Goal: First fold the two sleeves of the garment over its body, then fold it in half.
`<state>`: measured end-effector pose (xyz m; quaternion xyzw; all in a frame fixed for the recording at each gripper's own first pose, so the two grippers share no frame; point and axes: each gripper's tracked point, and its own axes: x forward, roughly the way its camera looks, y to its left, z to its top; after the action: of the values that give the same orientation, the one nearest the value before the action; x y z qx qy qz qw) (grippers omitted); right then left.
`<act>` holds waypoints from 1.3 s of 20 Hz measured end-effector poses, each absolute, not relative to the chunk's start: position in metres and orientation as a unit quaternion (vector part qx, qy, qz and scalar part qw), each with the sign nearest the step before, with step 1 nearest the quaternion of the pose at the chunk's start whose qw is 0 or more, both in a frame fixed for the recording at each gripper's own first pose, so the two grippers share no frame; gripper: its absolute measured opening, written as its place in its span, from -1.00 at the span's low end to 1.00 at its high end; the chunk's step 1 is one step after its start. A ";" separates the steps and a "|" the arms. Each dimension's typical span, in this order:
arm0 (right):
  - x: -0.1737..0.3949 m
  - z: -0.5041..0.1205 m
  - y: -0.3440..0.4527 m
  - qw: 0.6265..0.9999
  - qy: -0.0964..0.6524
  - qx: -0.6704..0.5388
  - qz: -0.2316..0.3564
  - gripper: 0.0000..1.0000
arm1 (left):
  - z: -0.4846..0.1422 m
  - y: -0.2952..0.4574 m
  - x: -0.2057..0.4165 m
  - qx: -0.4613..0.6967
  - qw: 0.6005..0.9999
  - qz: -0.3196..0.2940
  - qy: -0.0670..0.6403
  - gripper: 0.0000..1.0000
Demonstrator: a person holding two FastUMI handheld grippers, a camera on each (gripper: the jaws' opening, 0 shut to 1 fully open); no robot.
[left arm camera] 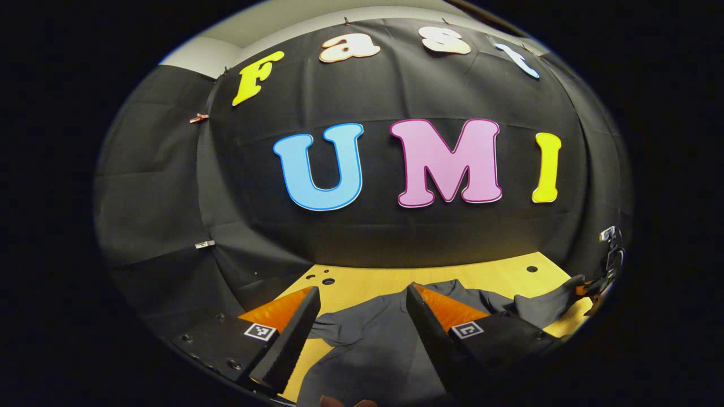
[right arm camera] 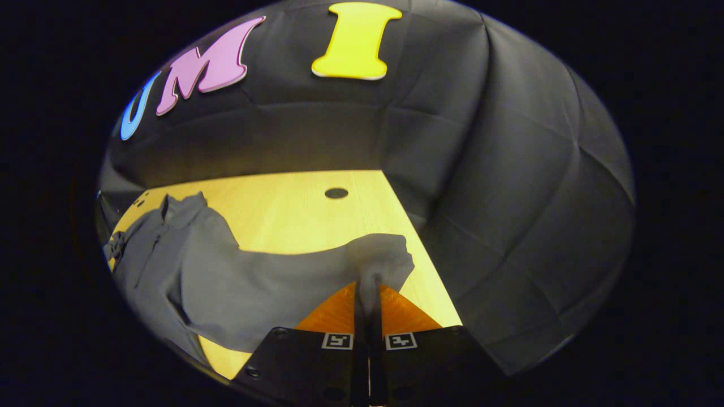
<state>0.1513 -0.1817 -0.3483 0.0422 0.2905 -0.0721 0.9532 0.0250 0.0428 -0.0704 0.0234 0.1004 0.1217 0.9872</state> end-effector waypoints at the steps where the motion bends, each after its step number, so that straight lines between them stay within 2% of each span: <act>1: 0.148 -0.332 -0.176 0.956 0.280 0.038 -0.076 -0.89 | -0.070 0.049 0.024 0.025 0.989 0.109 0.095 0.94; 5: 0.139 -0.257 -0.136 0.969 0.229 0.033 -0.083 -0.88 | -0.078 0.081 0.016 0.022 0.993 0.070 0.091 0.93; 13: 0.127 -0.146 -0.031 0.987 0.148 0.029 -0.062 -0.89 | -0.090 0.151 -0.001 -0.007 0.995 0.046 0.085 0.92; 18: 0.128 -0.119 0.050 0.991 0.133 0.028 -0.022 -0.89 | -0.097 0.190 -0.010 -0.013 0.995 0.045 0.083 0.92; 26: 0.139 -0.126 0.172 0.986 0.152 0.030 0.063 -0.89 | -0.112 0.237 -0.017 -0.015 0.993 0.069 0.090 0.93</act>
<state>0.1390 0.1717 -0.1259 0.0299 0.1517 0.0626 0.9860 -0.0165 0.2369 -0.1116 -0.0146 0.0896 0.0693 0.9935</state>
